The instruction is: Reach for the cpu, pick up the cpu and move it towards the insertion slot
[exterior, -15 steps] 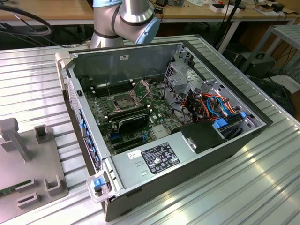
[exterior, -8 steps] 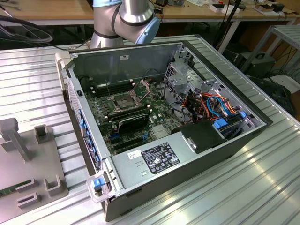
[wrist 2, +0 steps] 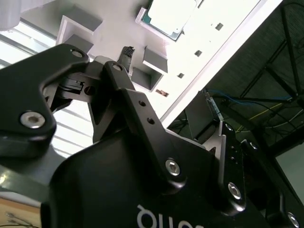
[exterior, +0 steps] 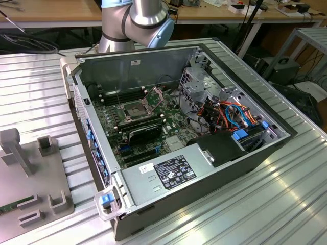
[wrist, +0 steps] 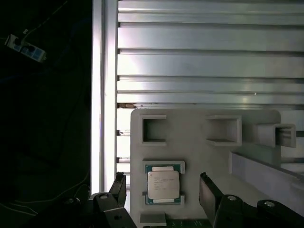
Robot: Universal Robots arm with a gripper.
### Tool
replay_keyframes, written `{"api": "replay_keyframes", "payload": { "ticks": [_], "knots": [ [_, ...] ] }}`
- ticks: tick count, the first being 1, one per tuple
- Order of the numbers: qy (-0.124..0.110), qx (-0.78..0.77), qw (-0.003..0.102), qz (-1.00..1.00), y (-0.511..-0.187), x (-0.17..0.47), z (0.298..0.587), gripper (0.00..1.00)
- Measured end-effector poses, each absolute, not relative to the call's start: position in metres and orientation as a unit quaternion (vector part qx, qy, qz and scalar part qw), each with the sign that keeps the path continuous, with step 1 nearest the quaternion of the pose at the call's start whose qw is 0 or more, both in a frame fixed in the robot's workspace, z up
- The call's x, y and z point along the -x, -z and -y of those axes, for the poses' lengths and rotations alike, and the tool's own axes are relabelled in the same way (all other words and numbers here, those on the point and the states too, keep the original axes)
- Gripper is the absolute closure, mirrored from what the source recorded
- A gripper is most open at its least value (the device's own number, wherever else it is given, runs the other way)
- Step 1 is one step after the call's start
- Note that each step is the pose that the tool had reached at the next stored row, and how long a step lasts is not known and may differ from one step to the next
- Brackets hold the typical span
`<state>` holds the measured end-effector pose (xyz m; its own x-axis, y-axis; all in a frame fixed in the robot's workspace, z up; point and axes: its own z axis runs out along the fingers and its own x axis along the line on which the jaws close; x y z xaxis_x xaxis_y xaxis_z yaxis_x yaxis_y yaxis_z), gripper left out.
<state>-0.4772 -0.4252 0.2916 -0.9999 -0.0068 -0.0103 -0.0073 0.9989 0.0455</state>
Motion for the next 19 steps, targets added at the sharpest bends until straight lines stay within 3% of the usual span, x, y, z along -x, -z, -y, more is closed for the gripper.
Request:
{"api": "replay_keyframes", "payload": {
  "ticks": [19],
  "knots": [
    [-0.023,0.006,0.005,-1.000,-0.269,0.477,0.440,0.28]
  ]
}}
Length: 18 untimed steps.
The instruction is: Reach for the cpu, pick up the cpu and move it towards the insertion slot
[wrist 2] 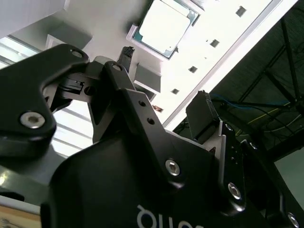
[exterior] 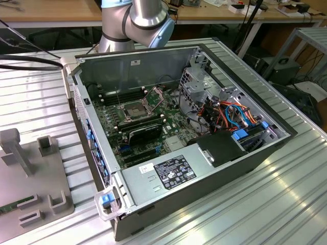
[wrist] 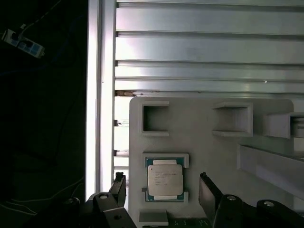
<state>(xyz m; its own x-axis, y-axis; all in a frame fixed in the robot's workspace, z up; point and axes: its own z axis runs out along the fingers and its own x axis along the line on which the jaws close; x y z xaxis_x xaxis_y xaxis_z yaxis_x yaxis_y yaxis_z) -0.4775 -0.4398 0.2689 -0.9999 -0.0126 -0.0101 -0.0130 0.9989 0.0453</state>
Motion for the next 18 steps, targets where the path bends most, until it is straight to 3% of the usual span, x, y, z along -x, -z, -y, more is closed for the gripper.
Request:
{"api": "replay_keyframes", "payload": {
  "ticks": [4,7,18],
  "knots": [
    [-0.023,0.006,0.005,-1.000,-0.269,0.478,0.440,0.26],
    [-0.023,0.007,0.005,-1.000,-0.268,0.477,0.441,0.14],
    [-0.020,0.012,0.002,-1.000,-0.239,0.478,0.449,0.14]
  ]
}}
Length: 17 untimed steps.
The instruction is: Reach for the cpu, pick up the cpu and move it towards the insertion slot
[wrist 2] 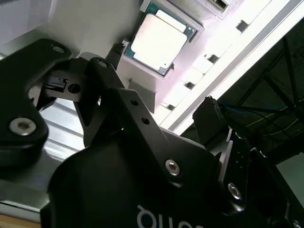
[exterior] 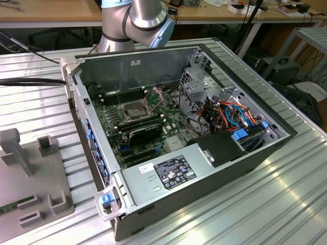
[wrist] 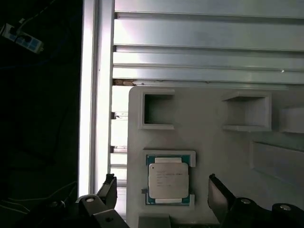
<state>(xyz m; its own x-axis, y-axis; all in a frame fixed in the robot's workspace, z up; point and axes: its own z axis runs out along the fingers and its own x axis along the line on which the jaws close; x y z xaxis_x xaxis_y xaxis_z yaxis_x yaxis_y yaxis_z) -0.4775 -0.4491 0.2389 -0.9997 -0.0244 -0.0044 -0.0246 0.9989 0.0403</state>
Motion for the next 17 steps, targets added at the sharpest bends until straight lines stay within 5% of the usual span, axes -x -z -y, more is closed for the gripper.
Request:
{"api": "replay_keyframes", "payload": {
  "ticks": [17],
  "knots": [
    [-0.008,0.012,0.001,-1.000,-0.200,0.475,0.454,0.14]
  ]
}}
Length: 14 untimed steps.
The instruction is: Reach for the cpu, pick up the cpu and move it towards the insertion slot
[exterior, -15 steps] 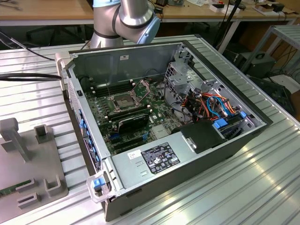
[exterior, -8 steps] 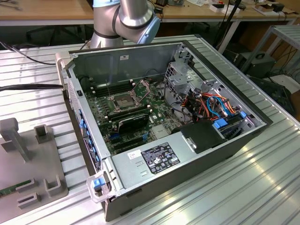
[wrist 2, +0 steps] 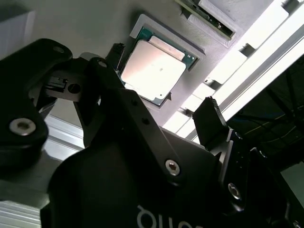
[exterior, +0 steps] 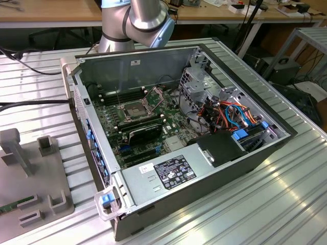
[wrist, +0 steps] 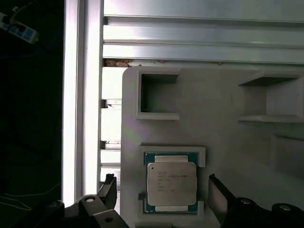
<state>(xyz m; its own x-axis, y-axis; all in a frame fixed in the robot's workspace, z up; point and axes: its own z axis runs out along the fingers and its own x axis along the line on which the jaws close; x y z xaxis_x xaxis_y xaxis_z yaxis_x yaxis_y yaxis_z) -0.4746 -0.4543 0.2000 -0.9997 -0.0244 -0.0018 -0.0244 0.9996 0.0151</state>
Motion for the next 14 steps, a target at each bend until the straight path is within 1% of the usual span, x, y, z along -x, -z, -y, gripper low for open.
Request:
{"api": "replay_keyframes", "payload": {
  "ticks": [6,13,14],
  "knots": [
    [-0.007,0.012,0.001,-1.000,-0.1921,0.4684,0.4542,0.14],
    [-0.007,0.013,0.001,-1.000,-0.1901,0.4669,0.4537,0.14],
    [-0.008,0.013,0.001,-1.000,-0.1901,0.4669,0.4537,0.16]
  ]
}}
